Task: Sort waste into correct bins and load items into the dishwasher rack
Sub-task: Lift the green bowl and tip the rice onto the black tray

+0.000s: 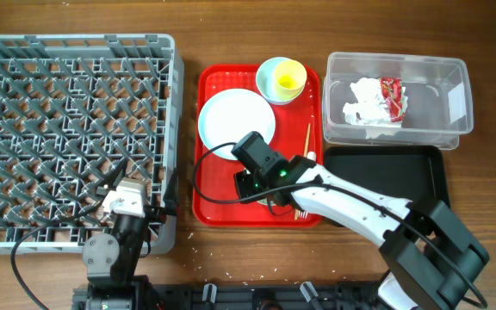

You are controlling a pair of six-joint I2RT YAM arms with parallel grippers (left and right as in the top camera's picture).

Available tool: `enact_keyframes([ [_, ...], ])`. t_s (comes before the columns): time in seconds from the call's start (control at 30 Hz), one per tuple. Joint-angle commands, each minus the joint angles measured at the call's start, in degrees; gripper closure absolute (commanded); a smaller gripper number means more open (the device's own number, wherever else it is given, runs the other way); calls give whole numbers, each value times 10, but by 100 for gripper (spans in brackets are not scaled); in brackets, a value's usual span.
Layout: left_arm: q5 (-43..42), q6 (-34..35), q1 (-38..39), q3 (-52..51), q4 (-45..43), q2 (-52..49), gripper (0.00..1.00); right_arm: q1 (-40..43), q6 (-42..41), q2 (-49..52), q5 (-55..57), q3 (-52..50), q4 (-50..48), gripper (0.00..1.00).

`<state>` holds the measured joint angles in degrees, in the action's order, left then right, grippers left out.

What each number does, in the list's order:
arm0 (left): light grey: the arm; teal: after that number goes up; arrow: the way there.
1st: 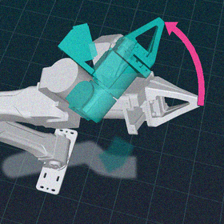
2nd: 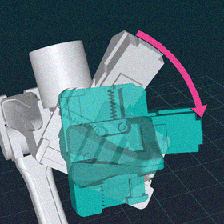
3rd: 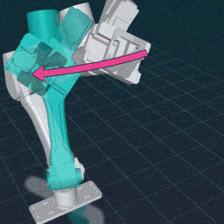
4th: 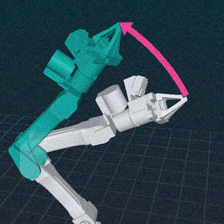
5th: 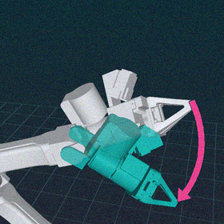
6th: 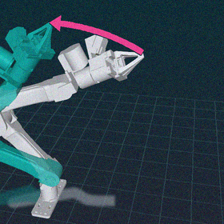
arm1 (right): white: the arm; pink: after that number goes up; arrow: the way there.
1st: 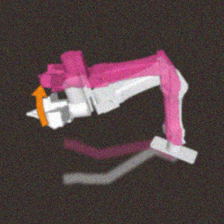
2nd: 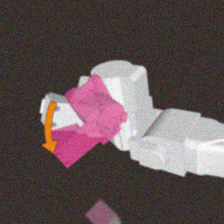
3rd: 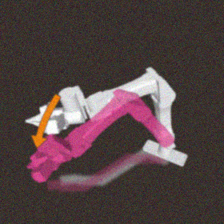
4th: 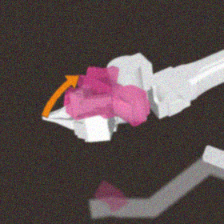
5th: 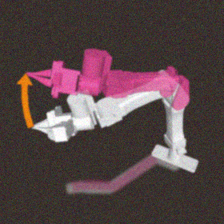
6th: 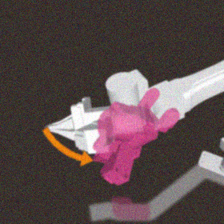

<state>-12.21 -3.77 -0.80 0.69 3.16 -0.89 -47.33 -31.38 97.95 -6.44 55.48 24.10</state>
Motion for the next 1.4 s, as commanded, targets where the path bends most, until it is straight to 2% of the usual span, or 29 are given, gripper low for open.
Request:
enact_keyframes([
  [0.0, 3, 3, 3, -3, 1, 3, 0, -4, -3, -7, -42, 20, 29, 96],
  [0.13, 3, 3, 3, -3, 1, 3, 0, -4, -3, -49, -40, 52, 103, 96],
  [0.23, 3, 3, 3, -3, 1, 3, 0, -2, -3, -117, -32, 66, 149, 96],
  [0.37, 3, 3, 3, -3, 1, 3, 0, 4, -21, -203, 28, 66, 209, 96],
  [0.47, 3, 3, 3, -3, 1, 3, 0, 18, -18, -245, 36, 66, 236, 96],
  [0.57, 3, 3, 3, -3, 1, 3, 0, 45, -19, -274, 91, 66, 290, 96],
  [0.73, 3, 3, 3, -3, 1, 3, 0, 140, -13, -292, 103, 66, 341, 96],
  [0.97, 3, 3, 3, -3, 1, 3, 0, 333, 72, -292, 38, 60, 369, 95],
  [1.3, 3, 3, 3, -3, 1, 3, 0, 575, 213, -292, -180, 22, 334, 96],
  [1.37, 3, 3, 3, -3, 1, 3, 0, 628, 250, -292, -258, 20, 333, 96],
])
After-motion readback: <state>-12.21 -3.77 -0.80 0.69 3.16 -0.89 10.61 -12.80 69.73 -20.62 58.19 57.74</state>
